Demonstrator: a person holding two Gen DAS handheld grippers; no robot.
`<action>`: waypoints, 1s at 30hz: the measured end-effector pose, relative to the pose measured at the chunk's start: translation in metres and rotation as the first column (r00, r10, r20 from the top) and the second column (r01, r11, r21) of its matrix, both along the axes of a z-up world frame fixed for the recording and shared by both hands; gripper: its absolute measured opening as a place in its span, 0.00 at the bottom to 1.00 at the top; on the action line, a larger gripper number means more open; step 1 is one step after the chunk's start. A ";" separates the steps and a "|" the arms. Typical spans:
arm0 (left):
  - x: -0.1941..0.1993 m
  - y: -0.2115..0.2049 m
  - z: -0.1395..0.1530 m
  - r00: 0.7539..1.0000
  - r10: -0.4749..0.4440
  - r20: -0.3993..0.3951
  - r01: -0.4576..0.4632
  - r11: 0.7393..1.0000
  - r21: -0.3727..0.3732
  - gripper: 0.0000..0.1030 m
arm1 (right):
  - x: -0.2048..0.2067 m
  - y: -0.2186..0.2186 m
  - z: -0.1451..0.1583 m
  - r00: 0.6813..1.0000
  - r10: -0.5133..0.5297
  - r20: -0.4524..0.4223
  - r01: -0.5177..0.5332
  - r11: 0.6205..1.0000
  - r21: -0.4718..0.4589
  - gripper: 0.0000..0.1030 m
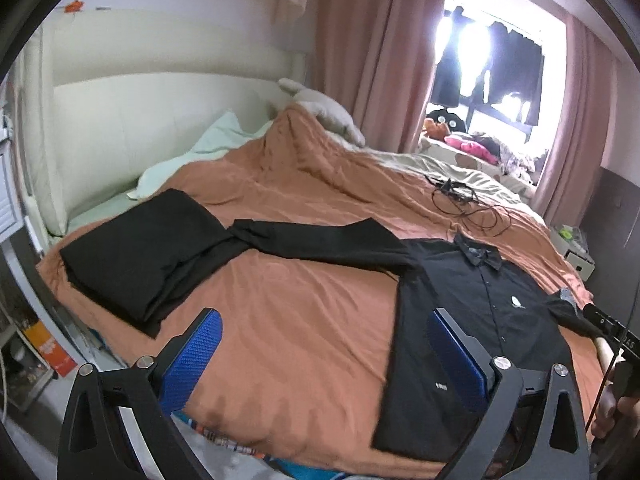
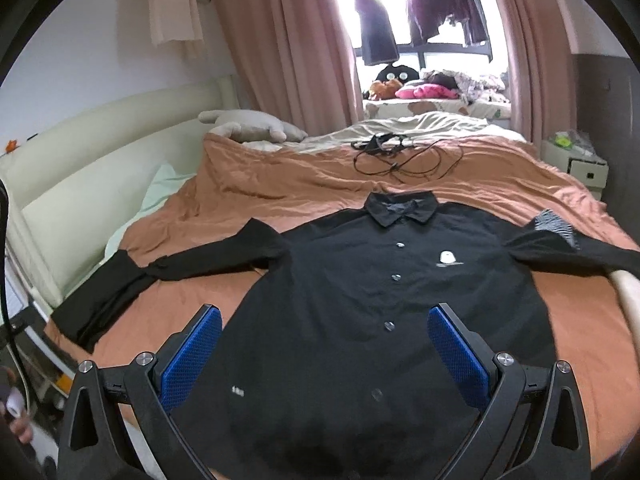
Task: Fold large clothes
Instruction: 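Move both open grippers down toward the black shirt's plain sleeve and body, then grasp the plain black sleeve with the left gripper while the right gripper pinches the shirt body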
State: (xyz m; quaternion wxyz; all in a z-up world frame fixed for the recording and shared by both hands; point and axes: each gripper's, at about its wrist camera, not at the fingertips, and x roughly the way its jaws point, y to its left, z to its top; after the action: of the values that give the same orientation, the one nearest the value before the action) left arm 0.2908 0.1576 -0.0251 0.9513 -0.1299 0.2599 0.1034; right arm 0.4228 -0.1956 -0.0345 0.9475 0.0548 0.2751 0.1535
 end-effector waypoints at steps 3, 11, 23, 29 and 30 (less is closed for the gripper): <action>0.026 0.008 -0.004 1.000 0.005 -0.024 -0.005 1.000 -0.012 0.91 | 0.030 0.011 -0.005 1.000 0.008 -0.012 -0.008 1.000 0.004 0.99; 0.095 0.034 -0.020 0.996 0.011 -0.084 -0.018 0.996 -0.083 0.83 | 0.093 0.029 -0.027 0.996 0.038 -0.082 -0.034 0.998 0.047 0.88; 0.197 0.069 -0.051 0.984 0.042 -0.175 -0.059 0.994 -0.095 0.72 | 0.178 0.057 -0.071 0.975 0.077 -0.207 -0.065 0.996 0.065 0.62; 0.244 0.092 -0.080 0.970 0.082 -0.228 -0.110 0.987 -0.114 0.71 | 0.218 0.064 -0.094 0.959 0.064 -0.275 -0.046 0.996 0.072 0.59; 0.254 0.098 -0.088 0.966 0.092 -0.243 -0.123 0.986 -0.117 0.71 | 0.225 0.064 -0.098 0.957 0.062 -0.284 -0.043 0.996 0.073 0.59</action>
State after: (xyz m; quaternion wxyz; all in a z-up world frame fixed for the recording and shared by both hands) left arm 0.5448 0.2554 -0.1134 0.8959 -0.1925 0.3703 0.1524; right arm 0.6477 -0.1315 -0.1322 0.8911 0.1001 0.4052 0.1782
